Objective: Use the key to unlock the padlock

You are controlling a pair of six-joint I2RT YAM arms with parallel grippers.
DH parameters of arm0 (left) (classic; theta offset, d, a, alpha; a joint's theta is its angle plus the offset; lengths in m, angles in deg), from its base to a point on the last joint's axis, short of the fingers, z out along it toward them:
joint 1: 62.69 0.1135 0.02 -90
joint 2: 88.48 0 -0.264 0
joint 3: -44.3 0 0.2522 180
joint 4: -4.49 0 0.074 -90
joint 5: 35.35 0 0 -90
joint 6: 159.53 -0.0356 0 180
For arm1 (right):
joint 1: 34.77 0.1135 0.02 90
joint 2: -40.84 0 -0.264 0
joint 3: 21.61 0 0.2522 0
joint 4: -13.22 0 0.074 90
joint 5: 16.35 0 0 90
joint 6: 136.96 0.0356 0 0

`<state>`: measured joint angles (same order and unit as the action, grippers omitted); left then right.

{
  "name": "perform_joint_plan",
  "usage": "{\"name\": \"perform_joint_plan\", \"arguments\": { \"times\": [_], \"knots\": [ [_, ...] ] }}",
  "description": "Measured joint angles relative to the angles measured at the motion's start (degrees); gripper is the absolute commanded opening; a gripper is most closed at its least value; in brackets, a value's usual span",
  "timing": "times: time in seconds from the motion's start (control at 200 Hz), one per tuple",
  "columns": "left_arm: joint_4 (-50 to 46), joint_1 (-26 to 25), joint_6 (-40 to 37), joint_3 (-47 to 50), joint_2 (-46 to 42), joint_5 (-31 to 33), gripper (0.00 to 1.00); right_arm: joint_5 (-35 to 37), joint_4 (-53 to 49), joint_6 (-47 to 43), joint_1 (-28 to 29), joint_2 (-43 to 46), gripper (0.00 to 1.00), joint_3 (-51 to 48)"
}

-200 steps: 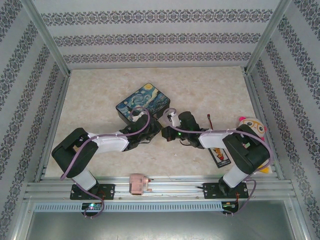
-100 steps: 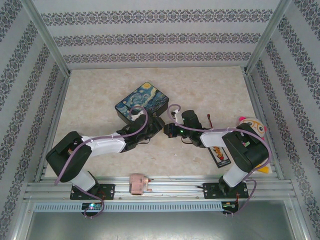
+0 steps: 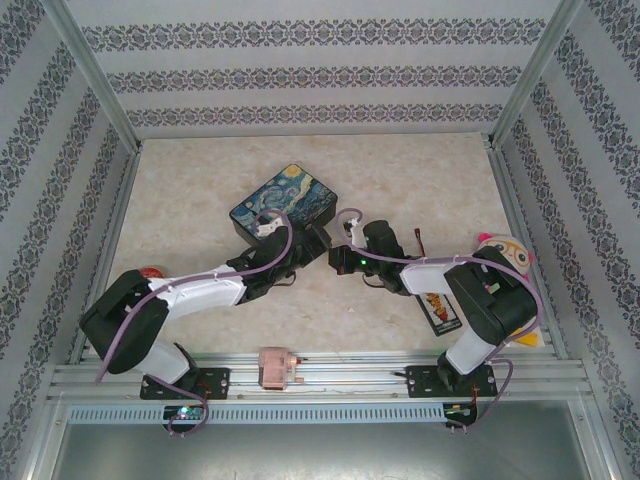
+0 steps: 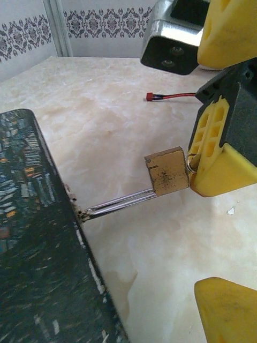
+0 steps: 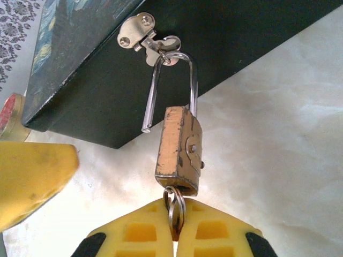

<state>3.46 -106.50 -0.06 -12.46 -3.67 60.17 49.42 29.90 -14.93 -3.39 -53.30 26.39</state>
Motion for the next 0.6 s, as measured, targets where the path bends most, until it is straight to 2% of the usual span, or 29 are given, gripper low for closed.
{"name": "perform_joint_plan", "arguments": {
  "times": [0.6],
  "knots": [
    [-1.20,-0.02,-1.60,5.99,-9.18,6.27,0.99,1.11,-0.66,5.31,0.39,-2.80,0.00,0.87]
  ]
}}
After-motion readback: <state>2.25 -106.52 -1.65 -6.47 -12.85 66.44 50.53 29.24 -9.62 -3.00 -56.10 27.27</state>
